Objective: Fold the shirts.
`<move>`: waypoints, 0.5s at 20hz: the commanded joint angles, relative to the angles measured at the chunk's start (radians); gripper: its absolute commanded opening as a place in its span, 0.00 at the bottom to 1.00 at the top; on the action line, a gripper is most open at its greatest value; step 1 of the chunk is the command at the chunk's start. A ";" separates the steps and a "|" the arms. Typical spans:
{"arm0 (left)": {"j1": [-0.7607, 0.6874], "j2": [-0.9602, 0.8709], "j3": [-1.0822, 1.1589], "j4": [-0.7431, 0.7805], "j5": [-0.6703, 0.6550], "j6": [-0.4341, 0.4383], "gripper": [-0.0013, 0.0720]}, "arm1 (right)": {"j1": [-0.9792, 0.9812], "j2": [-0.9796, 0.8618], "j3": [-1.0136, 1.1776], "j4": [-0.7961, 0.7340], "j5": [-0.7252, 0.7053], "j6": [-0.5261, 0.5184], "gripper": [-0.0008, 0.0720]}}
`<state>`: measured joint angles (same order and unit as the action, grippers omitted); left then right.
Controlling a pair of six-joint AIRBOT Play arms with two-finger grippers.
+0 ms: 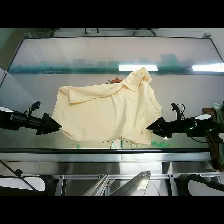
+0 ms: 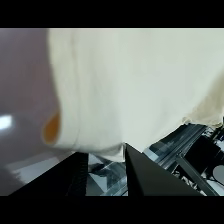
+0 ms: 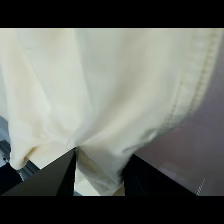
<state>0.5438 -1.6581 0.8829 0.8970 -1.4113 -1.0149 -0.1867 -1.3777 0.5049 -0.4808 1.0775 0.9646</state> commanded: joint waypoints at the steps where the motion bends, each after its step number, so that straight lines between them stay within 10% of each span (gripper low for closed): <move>1: 0.065 -0.001 -0.031 0.010 -0.033 0.006 0.41 | 0.001 0.000 0.000 0.008 0.003 0.000 0.48; 10: 0.008 -0.001 -0.048 -0.067 0.118 0.064 0.41 | 0.001 0.001 0.000 0.061 0.003 -0.026 0.48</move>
<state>0.5884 -1.6581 0.8364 0.8860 -1.4158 -0.9798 -0.1864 -1.3773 0.5045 -0.4500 1.0794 0.9550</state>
